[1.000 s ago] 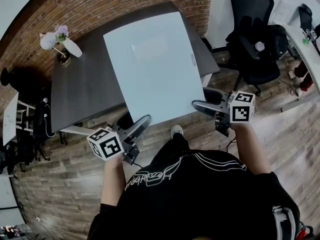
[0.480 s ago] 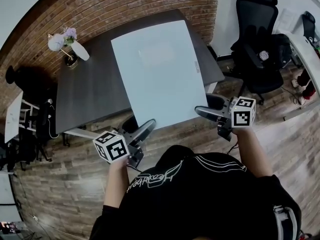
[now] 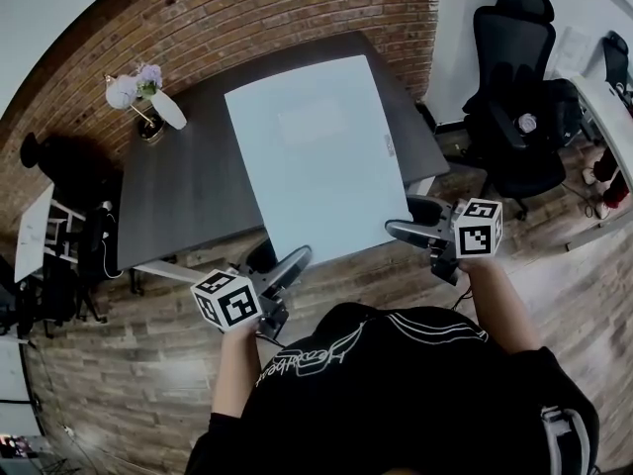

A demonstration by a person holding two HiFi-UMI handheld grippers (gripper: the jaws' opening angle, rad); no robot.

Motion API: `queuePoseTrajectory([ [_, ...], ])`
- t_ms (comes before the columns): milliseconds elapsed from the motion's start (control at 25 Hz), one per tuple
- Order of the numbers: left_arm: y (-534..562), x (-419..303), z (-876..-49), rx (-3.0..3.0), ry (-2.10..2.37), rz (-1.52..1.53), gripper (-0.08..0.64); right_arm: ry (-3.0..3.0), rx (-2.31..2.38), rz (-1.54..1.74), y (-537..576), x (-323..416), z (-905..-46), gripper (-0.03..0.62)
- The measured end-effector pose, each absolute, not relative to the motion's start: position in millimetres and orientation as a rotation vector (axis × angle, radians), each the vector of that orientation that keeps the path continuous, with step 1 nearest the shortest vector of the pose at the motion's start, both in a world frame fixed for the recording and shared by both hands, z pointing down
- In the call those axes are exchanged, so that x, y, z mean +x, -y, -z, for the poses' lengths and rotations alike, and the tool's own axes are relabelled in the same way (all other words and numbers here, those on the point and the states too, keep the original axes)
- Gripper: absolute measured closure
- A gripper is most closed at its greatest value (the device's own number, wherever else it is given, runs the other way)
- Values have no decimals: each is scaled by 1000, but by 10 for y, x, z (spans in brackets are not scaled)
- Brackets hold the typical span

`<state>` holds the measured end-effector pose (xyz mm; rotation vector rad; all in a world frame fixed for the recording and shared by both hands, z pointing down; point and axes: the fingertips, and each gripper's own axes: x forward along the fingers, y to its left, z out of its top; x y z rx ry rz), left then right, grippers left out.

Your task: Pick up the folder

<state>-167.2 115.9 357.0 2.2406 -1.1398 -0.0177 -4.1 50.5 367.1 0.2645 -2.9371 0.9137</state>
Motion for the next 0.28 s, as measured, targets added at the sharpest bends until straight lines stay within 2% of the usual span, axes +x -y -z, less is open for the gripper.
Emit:
queuePoseTrajectory([
  [280, -1156, -1656, -3569, 2231, 1152, 18, 215, 2944, 255, -923, -486, -33, -3672, 310],
])
